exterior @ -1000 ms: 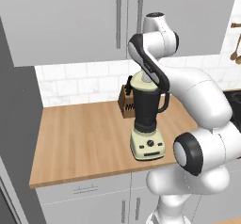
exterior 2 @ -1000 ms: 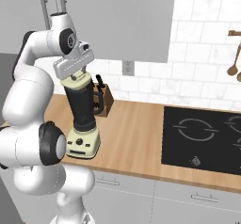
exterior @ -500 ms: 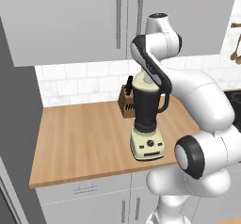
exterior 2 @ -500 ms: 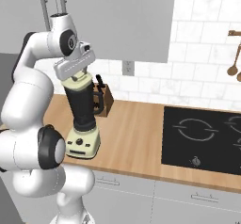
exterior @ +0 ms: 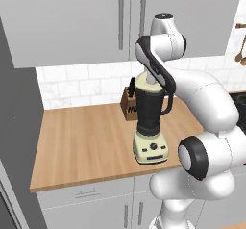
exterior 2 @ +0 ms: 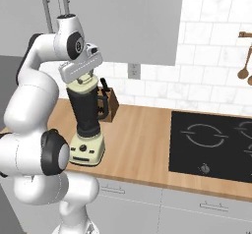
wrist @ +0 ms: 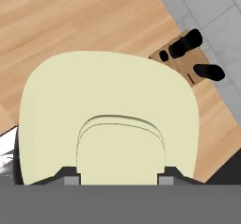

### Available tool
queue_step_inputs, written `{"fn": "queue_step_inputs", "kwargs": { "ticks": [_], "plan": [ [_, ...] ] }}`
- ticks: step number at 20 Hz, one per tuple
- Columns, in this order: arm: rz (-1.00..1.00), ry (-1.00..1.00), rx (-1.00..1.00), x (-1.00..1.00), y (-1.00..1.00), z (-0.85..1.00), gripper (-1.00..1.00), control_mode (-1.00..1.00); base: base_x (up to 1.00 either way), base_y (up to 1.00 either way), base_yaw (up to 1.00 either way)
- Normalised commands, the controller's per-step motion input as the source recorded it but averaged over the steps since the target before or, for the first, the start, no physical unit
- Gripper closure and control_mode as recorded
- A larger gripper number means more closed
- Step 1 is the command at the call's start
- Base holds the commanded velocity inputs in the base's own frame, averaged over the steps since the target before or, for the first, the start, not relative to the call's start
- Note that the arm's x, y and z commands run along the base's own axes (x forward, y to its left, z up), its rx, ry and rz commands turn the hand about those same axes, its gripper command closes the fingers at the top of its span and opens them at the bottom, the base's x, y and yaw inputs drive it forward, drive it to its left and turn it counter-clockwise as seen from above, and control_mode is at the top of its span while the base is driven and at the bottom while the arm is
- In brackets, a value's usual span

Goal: Close the lid blender by securely placing the lid on top.

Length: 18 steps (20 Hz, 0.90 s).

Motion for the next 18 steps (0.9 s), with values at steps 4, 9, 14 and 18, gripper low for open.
{"fn": "queue_step_inputs", "kwargs": {
  "ticks": [4, 9, 14, 18],
  "plan": [
    [-0.01, 0.00, 0.00, 0.18, 0.00, -0.19, 1.00, -1.00, 0.00, 0.00, 0.00],
    [0.00, 0.00, 0.00, 0.04, 0.00, -0.29, 1.00, -1.00, 0.00, 0.00, 0.00],
    [0.00, 0.01, 0.00, 0.00, 0.00, -0.48, 1.00, -1.00, 0.00, 0.00, 0.00],
    [0.00, 0.00, 0.00, 0.01, 0.00, -0.38, 1.00, -1.00, 0.00, 0.00, 0.00]
  ]
}}
